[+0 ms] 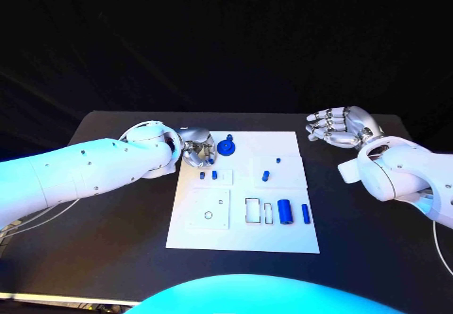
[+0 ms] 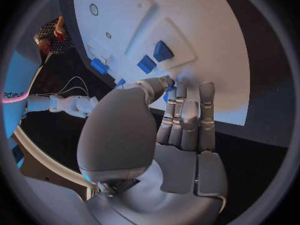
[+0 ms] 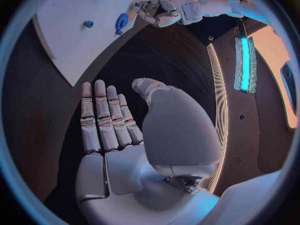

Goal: Assemble the parts on the task board

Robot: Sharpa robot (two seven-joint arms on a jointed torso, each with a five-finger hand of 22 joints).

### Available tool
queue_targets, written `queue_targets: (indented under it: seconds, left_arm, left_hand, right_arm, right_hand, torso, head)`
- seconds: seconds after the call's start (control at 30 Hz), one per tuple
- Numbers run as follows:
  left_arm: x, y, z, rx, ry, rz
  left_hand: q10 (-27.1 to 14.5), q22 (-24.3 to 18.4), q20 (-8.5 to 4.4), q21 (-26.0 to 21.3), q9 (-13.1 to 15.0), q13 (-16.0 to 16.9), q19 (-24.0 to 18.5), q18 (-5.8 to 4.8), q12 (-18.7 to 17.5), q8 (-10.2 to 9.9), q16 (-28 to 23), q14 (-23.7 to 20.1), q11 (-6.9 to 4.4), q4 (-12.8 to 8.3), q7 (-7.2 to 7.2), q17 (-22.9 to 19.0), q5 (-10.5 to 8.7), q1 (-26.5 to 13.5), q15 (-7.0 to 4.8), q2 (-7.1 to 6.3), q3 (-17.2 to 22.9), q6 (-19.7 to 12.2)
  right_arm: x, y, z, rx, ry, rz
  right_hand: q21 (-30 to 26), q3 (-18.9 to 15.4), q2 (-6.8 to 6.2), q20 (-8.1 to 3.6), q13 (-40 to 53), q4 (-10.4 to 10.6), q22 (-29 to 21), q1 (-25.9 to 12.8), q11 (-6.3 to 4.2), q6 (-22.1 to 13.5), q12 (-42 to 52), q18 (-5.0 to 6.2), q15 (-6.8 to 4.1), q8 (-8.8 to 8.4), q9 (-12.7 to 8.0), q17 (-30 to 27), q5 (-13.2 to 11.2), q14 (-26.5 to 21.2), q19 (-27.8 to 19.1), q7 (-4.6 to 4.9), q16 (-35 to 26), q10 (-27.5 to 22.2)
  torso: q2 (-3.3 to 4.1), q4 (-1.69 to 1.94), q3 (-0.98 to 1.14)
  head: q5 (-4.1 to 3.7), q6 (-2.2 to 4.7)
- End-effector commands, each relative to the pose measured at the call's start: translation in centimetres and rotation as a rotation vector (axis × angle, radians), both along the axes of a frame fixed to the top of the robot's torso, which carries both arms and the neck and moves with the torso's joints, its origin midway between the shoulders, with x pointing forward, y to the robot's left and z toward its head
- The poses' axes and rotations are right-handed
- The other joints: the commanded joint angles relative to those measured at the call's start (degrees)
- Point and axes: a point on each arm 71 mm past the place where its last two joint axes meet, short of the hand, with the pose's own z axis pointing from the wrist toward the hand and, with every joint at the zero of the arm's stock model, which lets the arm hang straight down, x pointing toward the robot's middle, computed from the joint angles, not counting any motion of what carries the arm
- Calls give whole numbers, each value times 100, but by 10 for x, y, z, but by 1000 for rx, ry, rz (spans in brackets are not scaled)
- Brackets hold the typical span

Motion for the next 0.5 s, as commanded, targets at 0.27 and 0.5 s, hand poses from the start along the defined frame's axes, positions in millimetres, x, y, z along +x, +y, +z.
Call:
queue_targets:
  seconds: [0.27,0.5]
  left_arm:
    - [-1,-1,-1,8,2,-5]
    - [-1,0,-1,9,3,-1]
  left_hand:
    - [6,-76,8,-107,-31,62,-58,46,-40,-173,-2,-79,13,-1,36,-53,-12,-75,4,-49,-75,-207]
    - [-21,-145,15,-173,-47,94,-102,58,-58,-276,-22,-124,15,-6,50,-112,-7,-114,10,-60,-106,-345]
  right_arm:
    - [0,1,0,0,-7,10]
    - [0,0,0,-3,-12,2]
  right_hand:
    - [-7,-12,4,4,-8,-36,-12,-48,-18,-55,18,70,14,18,-5,-5,27,40,-21,313,-16,-39]
    - [-7,-12,4,4,-8,-36,-12,-48,-18,-55,18,70,14,18,-5,-5,27,40,-21,313,-16,-39]
  torso:
    - [0,-3,0]
    - [0,-4,2]
  head:
    - [5,-2]
    - [3,-1]
